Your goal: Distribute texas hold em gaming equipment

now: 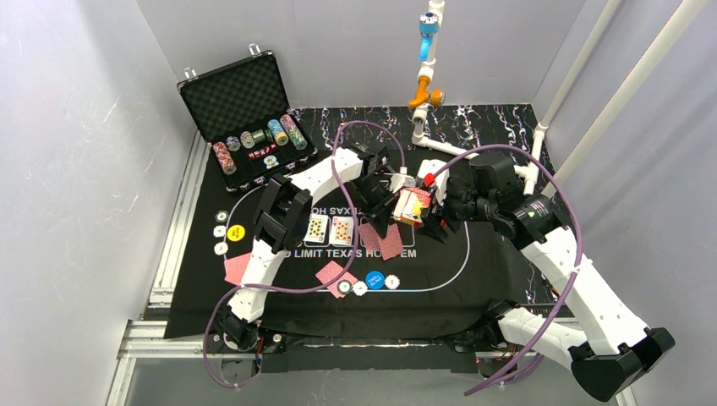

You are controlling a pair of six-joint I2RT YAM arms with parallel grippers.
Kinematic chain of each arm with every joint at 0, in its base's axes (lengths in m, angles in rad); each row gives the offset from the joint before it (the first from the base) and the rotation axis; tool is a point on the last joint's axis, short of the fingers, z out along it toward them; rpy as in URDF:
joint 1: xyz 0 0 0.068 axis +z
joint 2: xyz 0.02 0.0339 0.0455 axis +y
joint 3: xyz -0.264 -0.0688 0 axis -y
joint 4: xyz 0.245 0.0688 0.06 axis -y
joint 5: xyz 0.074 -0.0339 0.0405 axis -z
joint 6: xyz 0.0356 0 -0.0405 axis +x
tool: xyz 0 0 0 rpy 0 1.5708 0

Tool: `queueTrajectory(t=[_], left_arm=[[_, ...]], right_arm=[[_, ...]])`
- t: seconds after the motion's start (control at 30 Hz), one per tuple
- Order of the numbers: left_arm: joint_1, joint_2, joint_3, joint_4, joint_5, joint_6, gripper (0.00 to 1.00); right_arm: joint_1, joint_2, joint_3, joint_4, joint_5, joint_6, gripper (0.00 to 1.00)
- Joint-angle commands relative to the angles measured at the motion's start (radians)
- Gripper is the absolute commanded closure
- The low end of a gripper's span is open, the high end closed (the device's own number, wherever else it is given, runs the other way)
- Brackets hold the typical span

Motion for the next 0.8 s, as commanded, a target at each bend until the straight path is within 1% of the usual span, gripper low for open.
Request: queueTrajectory(t=[0.0, 0.17, 0.33, 0.5, 0.63, 0.77], left_arm=[[-0.029, 0.042, 0.089, -0.038, -0.076, 0.038, 1.00], [-0.051, 0.107, 0.167, -0.040, -0.146, 0.034, 1.00], [-0.074, 0.149, 0.236, -0.038, -0.179, 0.039, 1.00], [-0.103, 0.170, 0.264, -0.036, -0.232, 0.071, 1.00], [-0.107, 0.180, 0.279, -0.024, -0.263, 0.069, 1.00], [-0.108, 0.195, 0.309, -0.017, -0.287, 0.079, 0.97]], right_arm=[[0.001, -0.019, 0.033, 0.031, -0.018, -0.003, 0.99], [0.001, -0.018, 0.030, 0.038, -0.020, 0.002, 0.99], [-0.002, -0.015, 0.024, 0.054, -0.027, 0.010, 0.99], [-0.004, -0.010, 0.027, 0.057, -0.028, 0.010, 0.99], [-0.007, -0.017, 0.023, 0.055, -0.029, 0.011, 0.99], [-0.008, -0.019, 0.022, 0.055, -0.031, 0.012, 0.99]])
